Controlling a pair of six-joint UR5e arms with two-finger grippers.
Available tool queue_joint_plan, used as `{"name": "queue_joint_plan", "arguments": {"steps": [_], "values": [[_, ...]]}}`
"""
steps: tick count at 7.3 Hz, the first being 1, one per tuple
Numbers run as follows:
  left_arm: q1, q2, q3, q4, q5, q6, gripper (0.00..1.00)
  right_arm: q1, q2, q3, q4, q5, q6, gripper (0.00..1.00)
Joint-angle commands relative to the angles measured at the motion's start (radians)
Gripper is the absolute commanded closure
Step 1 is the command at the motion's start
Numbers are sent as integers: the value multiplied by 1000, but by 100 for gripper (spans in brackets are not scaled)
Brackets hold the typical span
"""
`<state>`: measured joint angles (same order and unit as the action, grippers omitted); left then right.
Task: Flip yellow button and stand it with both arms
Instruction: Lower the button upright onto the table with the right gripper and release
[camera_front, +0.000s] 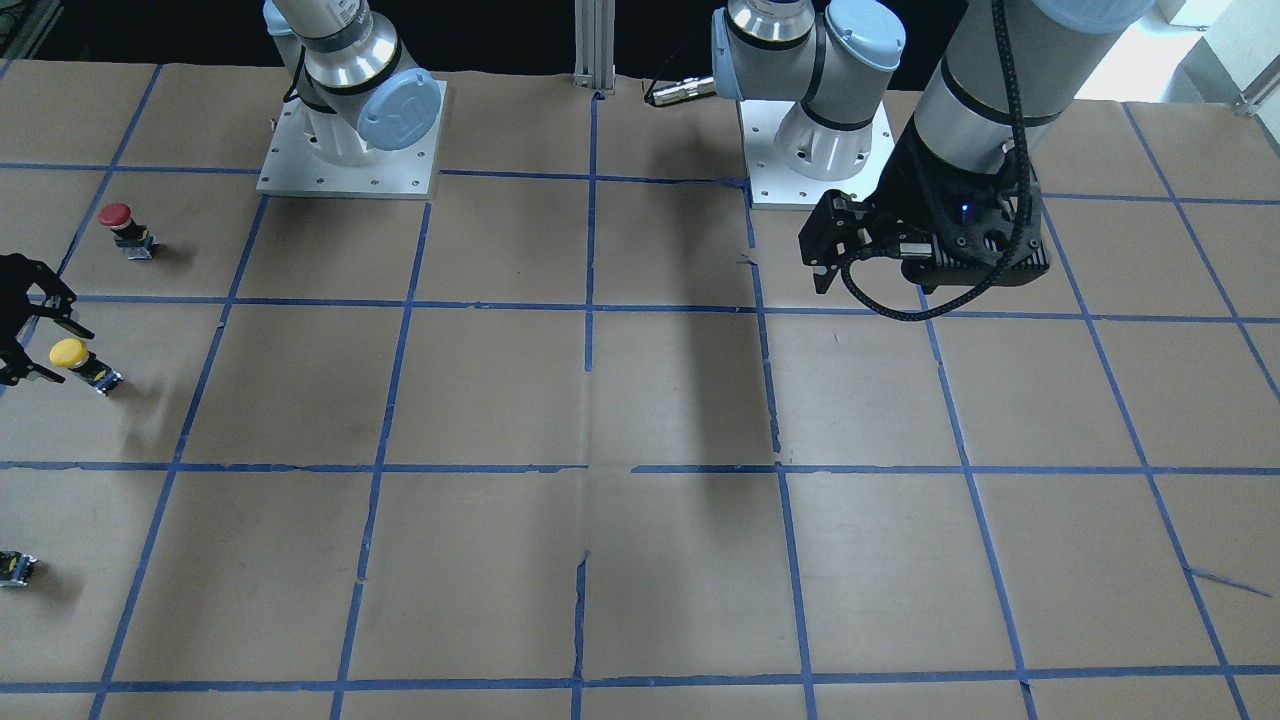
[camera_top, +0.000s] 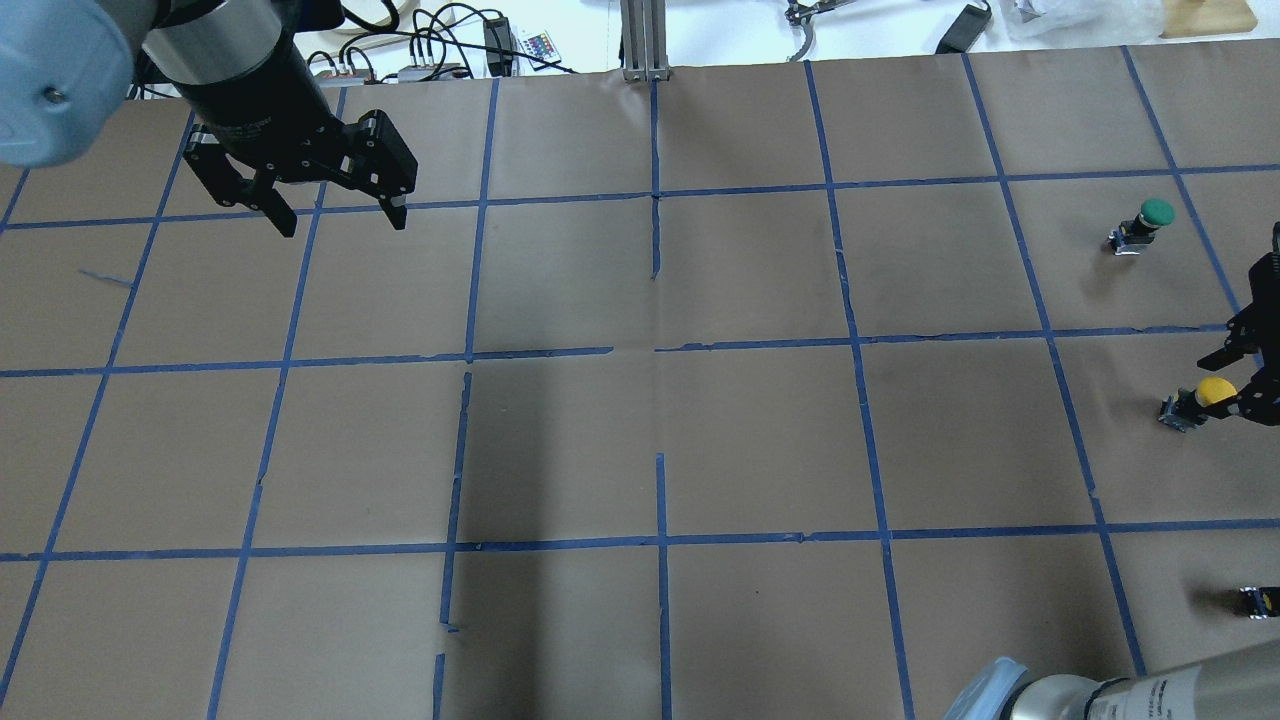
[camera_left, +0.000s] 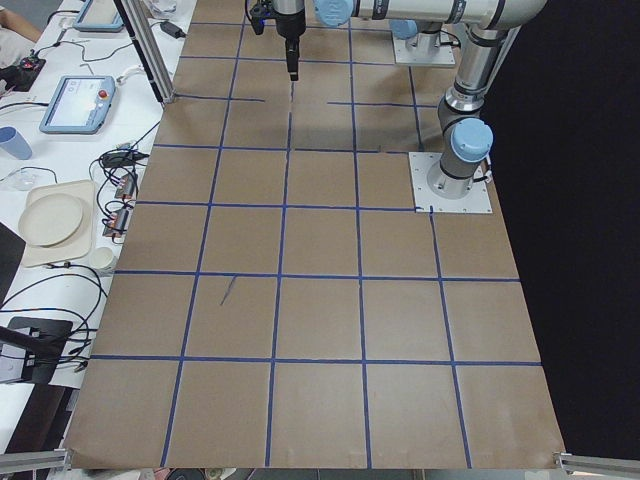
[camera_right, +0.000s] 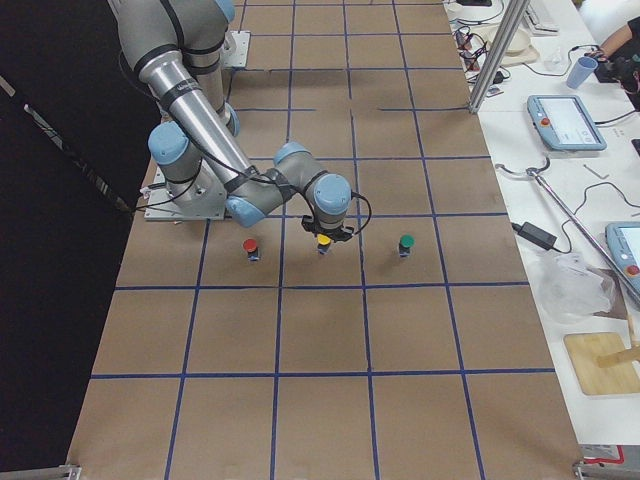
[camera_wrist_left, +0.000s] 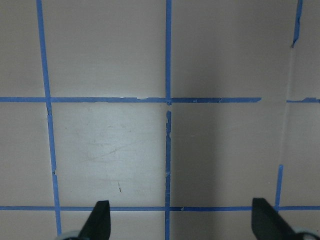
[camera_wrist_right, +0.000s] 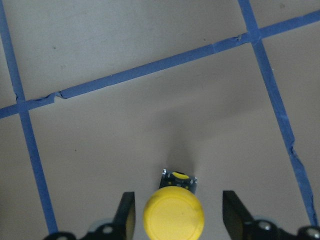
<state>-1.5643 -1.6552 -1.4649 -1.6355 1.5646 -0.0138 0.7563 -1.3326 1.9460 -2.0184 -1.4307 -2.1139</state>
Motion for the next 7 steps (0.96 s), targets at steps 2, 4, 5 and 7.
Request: {"name": "queue_joint_plan", "arguments": {"steps": [2, 4, 5, 7], "values": [[1, -2, 2, 0, 0, 0, 0, 5, -29, -19, 1, 1, 21, 22], [1, 0, 2, 0, 0, 0, 0, 47, -107, -24, 6, 3, 316, 12], [1, -2, 0, 3, 0, 0, 0, 102, -162, -22, 13, -10, 533, 2], [1, -2, 0, 8, 0, 0, 0, 219, -258, -24, 84, -56, 894, 0]]}}
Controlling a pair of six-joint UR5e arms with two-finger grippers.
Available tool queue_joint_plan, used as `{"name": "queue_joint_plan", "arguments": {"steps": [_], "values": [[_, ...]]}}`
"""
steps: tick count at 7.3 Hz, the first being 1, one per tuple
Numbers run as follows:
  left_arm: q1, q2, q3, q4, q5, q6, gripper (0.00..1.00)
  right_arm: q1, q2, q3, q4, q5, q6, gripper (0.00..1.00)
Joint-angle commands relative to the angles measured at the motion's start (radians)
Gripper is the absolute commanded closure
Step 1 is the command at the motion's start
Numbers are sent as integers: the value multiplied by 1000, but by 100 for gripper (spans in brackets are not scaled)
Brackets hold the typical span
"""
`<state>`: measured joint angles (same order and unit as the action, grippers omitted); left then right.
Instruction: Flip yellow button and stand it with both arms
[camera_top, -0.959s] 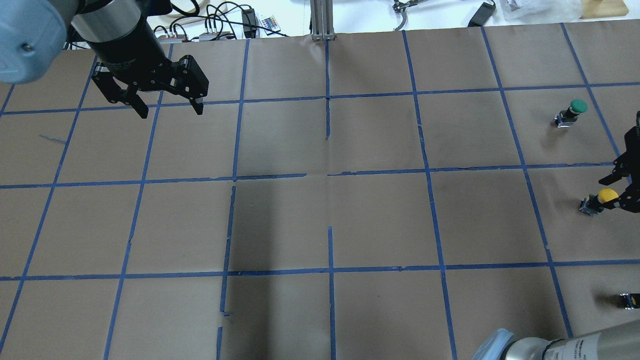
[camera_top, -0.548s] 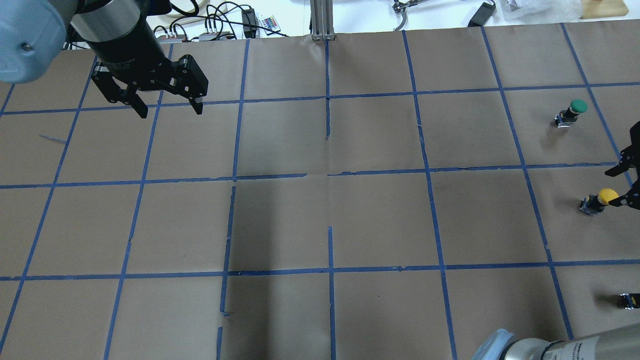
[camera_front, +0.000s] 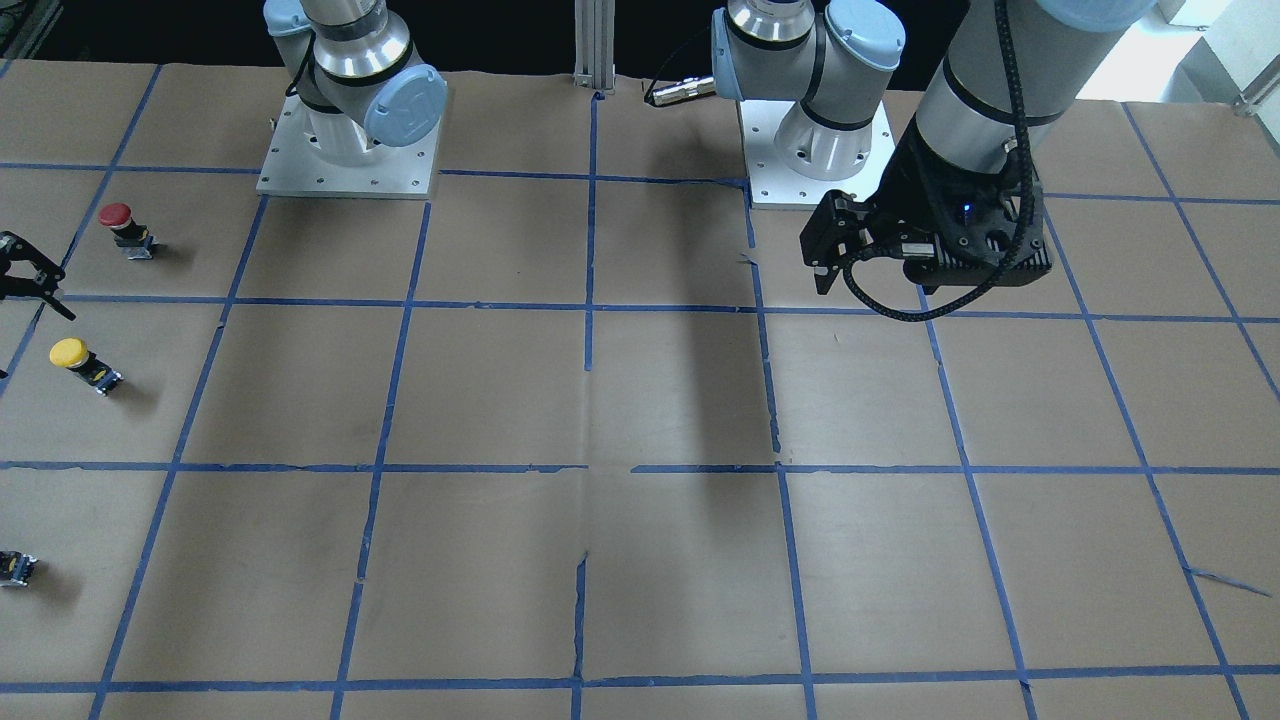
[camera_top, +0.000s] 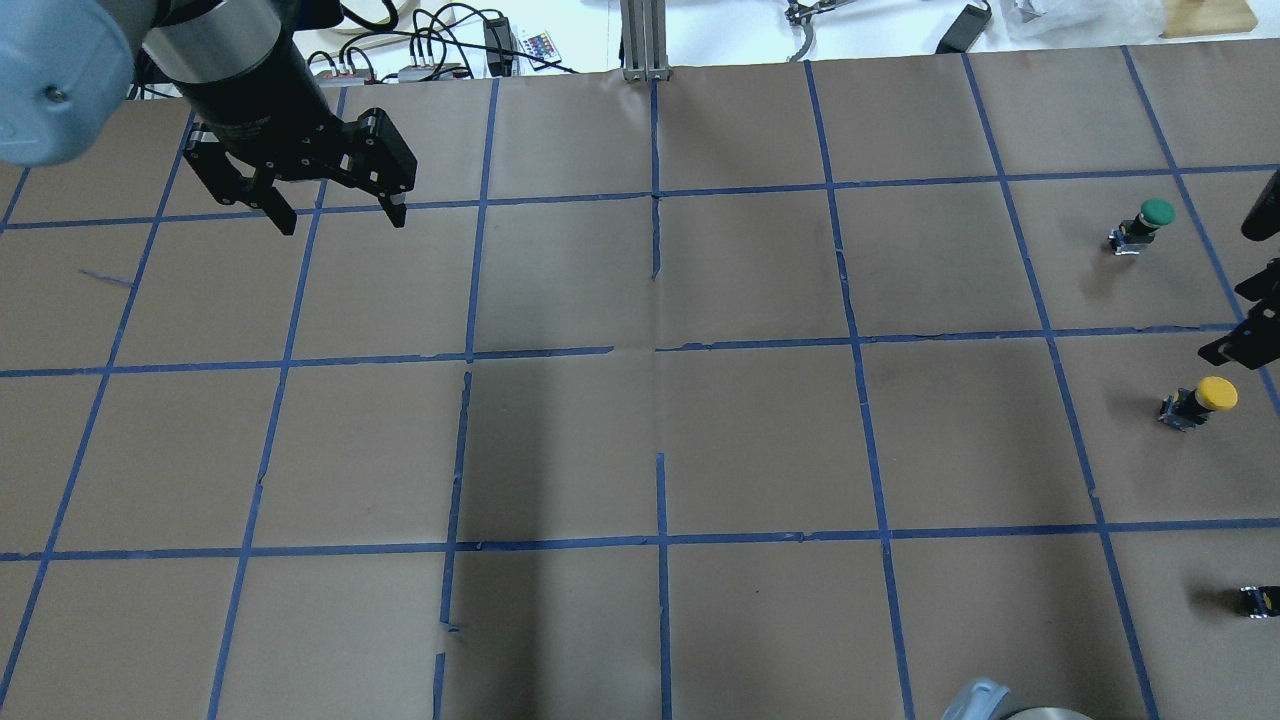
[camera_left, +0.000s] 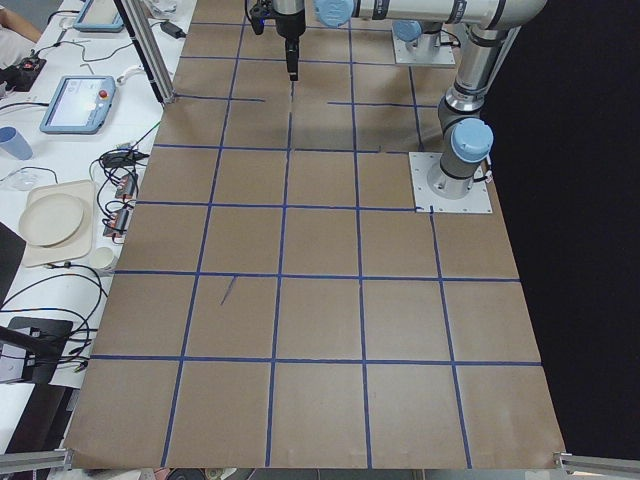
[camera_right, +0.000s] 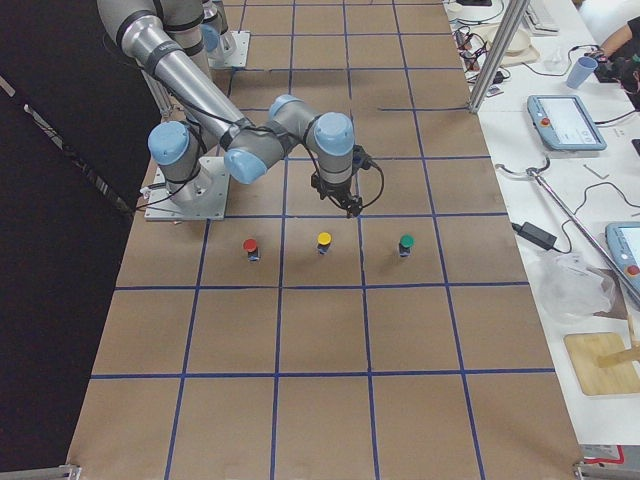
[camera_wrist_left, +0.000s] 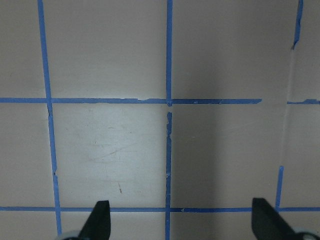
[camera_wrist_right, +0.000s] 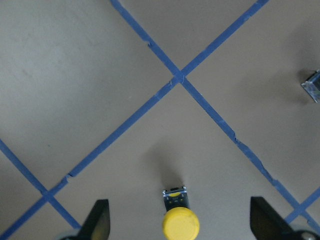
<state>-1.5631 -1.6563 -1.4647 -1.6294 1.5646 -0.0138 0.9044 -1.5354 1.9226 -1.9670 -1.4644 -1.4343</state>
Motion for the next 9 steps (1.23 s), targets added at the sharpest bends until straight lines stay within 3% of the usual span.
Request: {"name": "queue_joint_plan", "arguments": {"steps": [1, 3, 4, 6, 7, 9], "values": [[0, 0, 1, 2, 2, 0, 0, 109, -60, -10, 33, -52, 266, 0], [0, 0, 0, 2, 0, 0, 0, 181, -51, -101, 68, -59, 709, 0], [0, 0, 0, 2, 0, 0, 0, 218, -49, -128, 138, -47, 897, 0], [5, 0, 1, 2, 0, 2, 0, 298, -49, -158, 166, -42, 1267, 0], [5, 0, 1, 2, 0, 3, 0, 301, -54, -166, 139, -54, 1392, 0], [5, 0, 1, 8, 2, 3, 0, 301, -58, -171, 120, -57, 1411, 0]]}}
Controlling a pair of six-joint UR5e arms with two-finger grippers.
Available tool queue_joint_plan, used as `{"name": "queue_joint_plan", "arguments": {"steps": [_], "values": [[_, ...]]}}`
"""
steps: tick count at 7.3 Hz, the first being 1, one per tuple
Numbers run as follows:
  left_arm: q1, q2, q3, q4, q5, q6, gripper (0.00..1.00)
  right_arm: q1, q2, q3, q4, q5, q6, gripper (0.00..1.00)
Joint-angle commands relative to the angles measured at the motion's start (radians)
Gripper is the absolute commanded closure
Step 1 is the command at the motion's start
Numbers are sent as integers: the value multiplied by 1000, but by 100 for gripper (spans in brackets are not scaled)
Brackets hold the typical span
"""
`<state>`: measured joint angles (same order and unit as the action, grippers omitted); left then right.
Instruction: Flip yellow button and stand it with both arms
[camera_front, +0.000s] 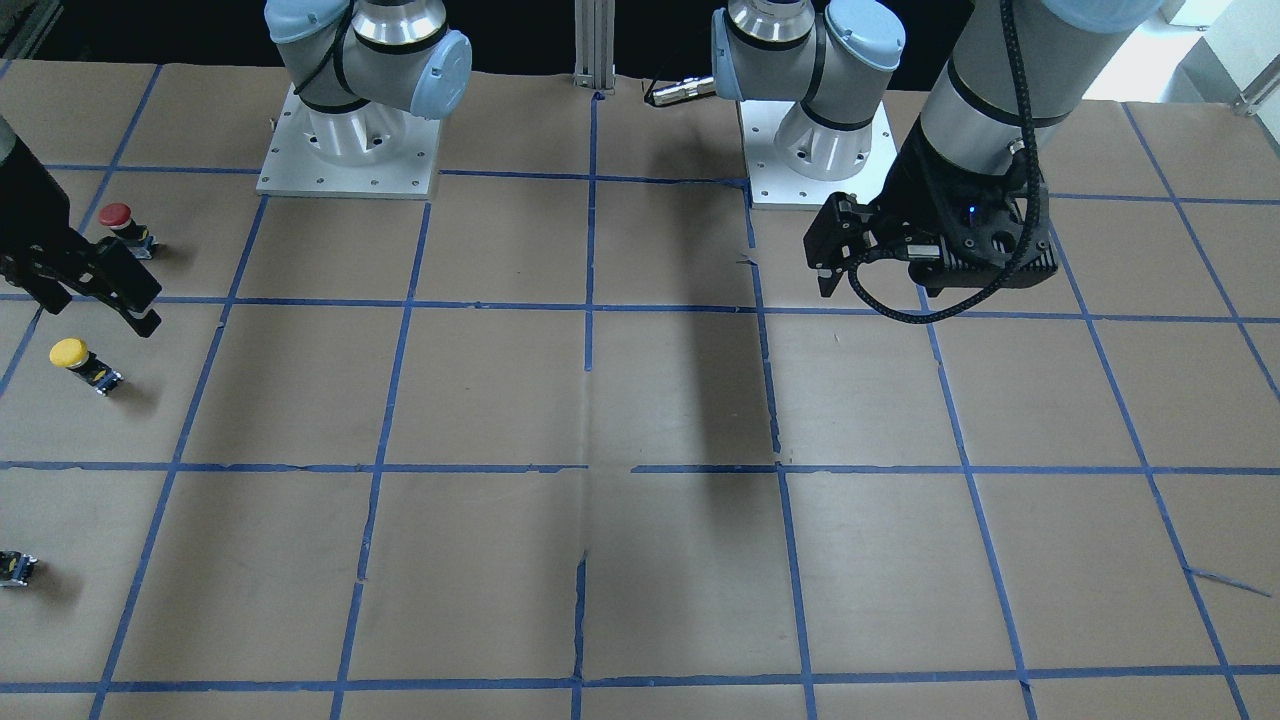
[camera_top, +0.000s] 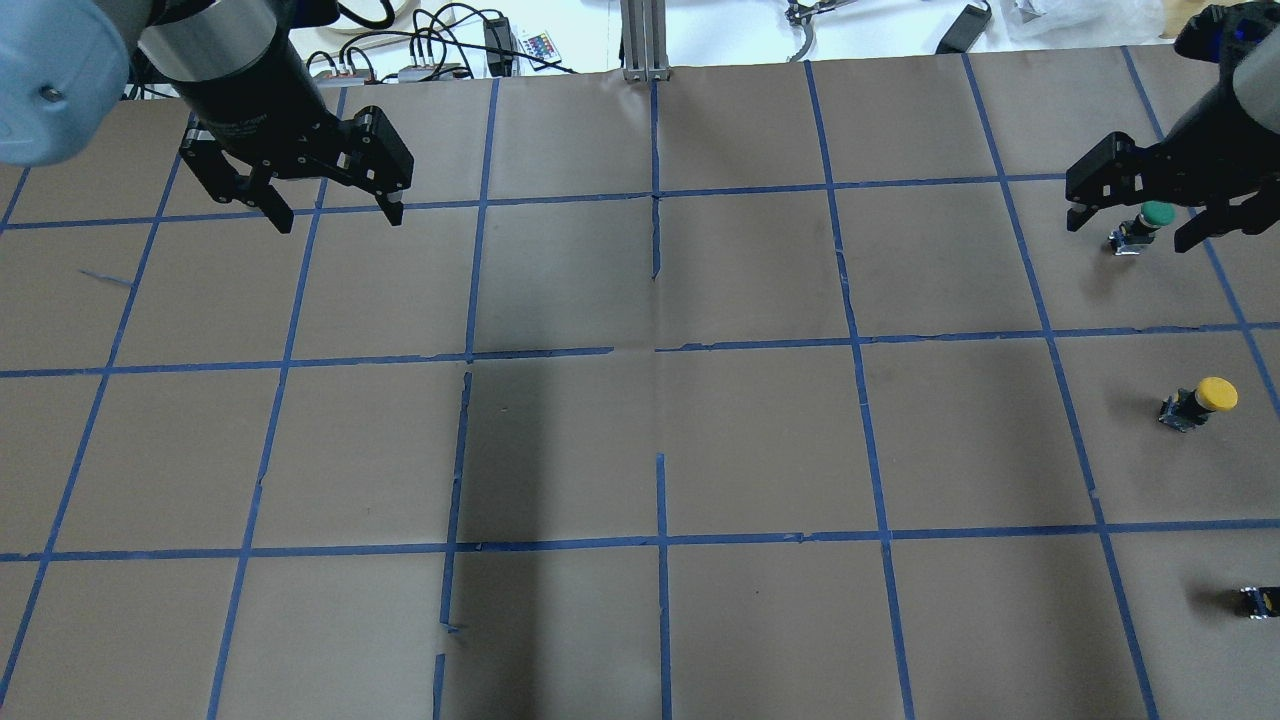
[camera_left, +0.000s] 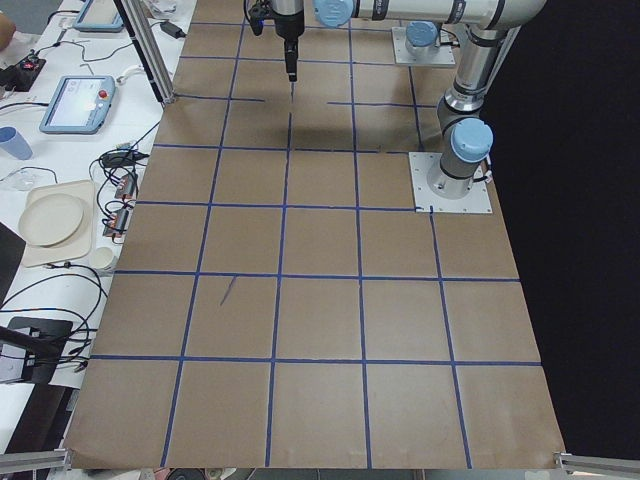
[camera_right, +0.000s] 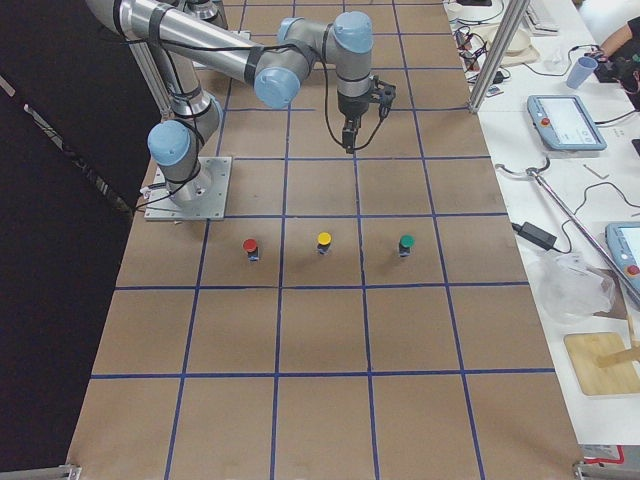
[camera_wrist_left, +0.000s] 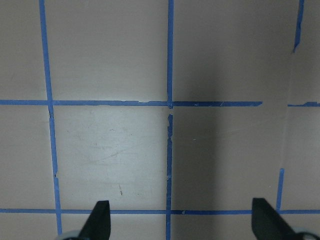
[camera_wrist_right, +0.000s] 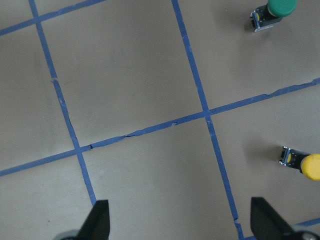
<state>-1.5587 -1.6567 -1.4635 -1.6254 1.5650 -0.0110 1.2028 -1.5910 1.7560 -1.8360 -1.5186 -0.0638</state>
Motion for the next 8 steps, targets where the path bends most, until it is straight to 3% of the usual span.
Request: {"name": "queue_joint_plan", "arguments": {"steps": [1, 8], "values": [[0, 0, 0, 2, 0, 0, 0, 4, -1, -6, -8, 1, 42, 0], [0, 0, 0, 4, 0, 0, 0, 174, -1, -98, 136, 8, 159, 0]]}}
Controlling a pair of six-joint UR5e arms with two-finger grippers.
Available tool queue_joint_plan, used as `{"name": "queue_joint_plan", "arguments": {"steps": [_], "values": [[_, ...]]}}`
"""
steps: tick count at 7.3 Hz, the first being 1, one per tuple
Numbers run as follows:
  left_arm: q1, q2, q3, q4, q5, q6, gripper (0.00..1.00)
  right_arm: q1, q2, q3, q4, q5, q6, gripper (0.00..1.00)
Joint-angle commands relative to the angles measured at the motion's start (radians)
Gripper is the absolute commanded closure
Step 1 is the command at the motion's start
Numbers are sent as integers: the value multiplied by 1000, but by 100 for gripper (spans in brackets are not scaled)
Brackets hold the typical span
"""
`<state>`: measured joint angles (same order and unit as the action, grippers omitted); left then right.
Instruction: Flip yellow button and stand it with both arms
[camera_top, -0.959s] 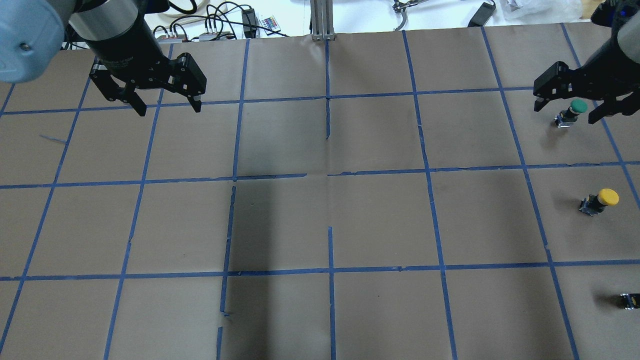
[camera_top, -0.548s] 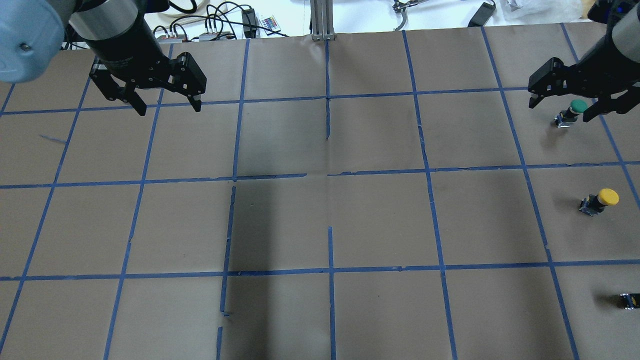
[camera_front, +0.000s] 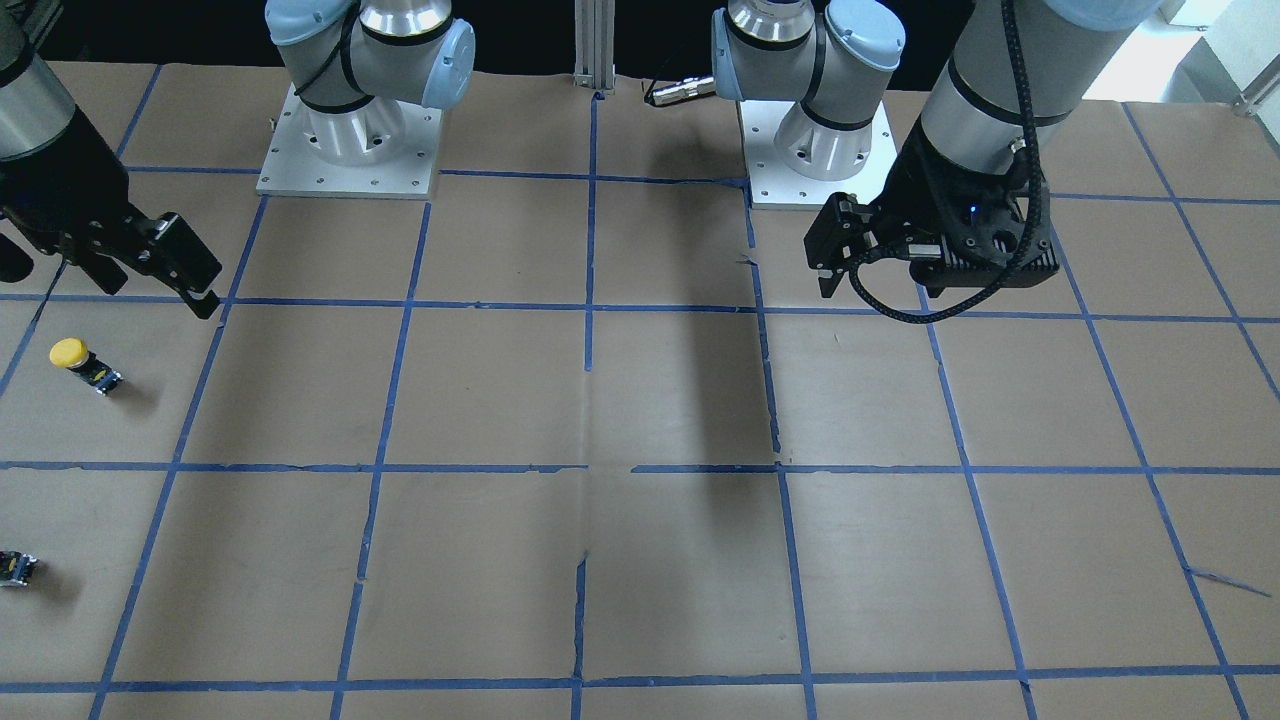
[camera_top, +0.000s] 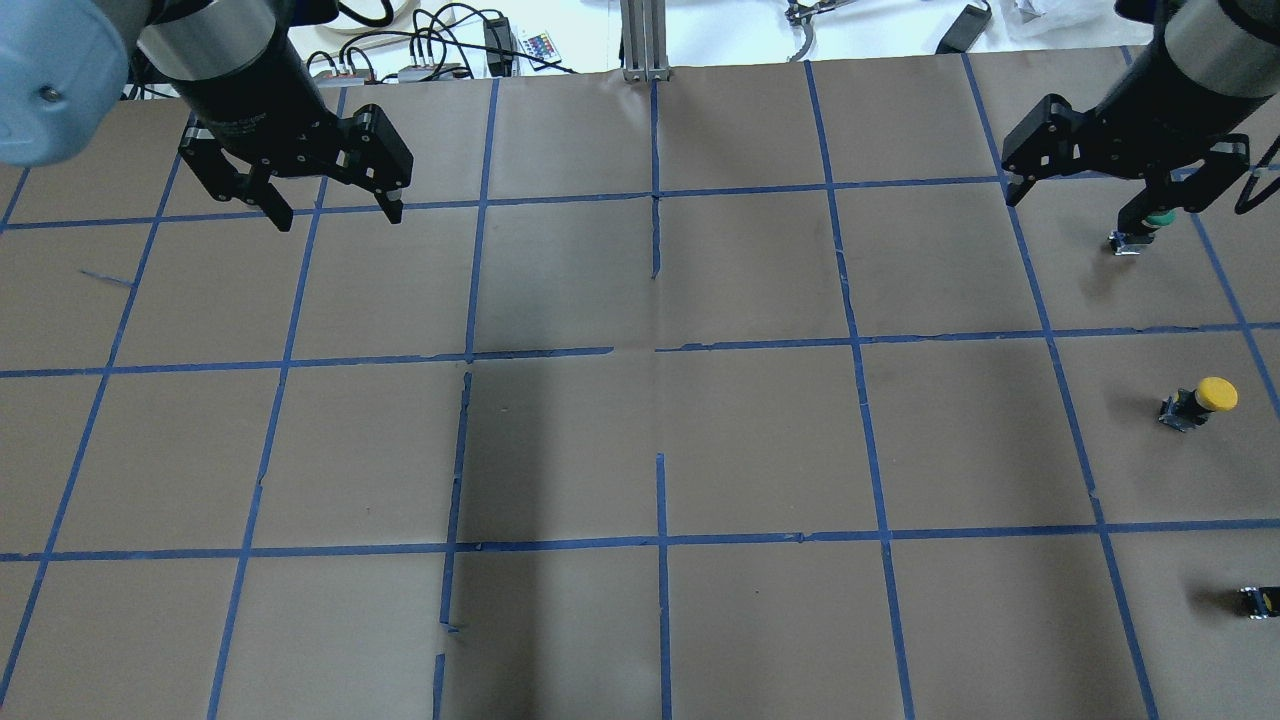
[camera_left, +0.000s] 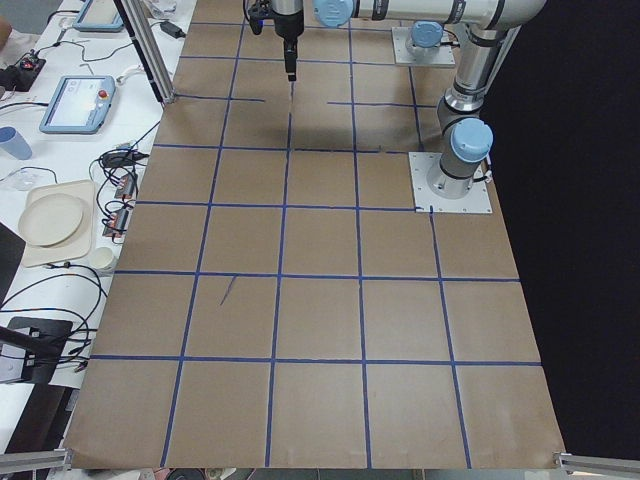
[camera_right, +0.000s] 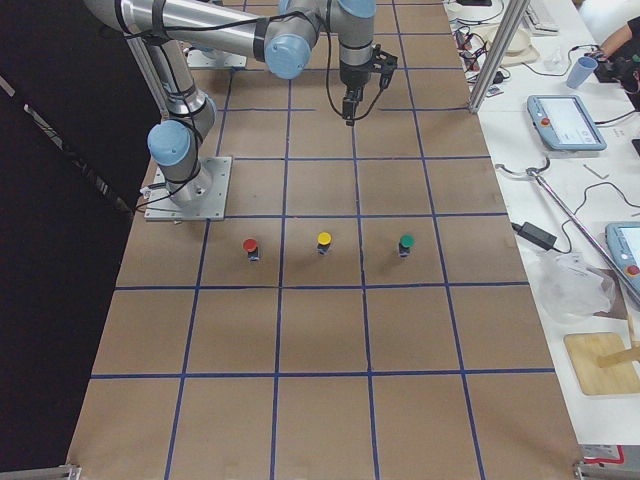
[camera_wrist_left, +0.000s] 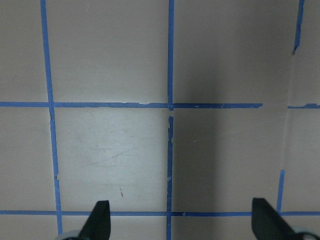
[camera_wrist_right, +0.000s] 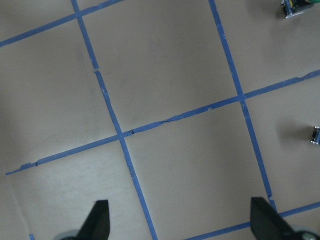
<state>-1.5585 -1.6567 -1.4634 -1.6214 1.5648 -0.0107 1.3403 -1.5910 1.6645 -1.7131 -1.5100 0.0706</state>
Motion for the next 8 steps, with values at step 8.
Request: {"name": "queue_joint_plan", "arguments": {"steps": [8], "values": [[2, -2, 3, -2, 1, -3, 0, 204, -91, 0, 215, -36, 180, 0]]}}
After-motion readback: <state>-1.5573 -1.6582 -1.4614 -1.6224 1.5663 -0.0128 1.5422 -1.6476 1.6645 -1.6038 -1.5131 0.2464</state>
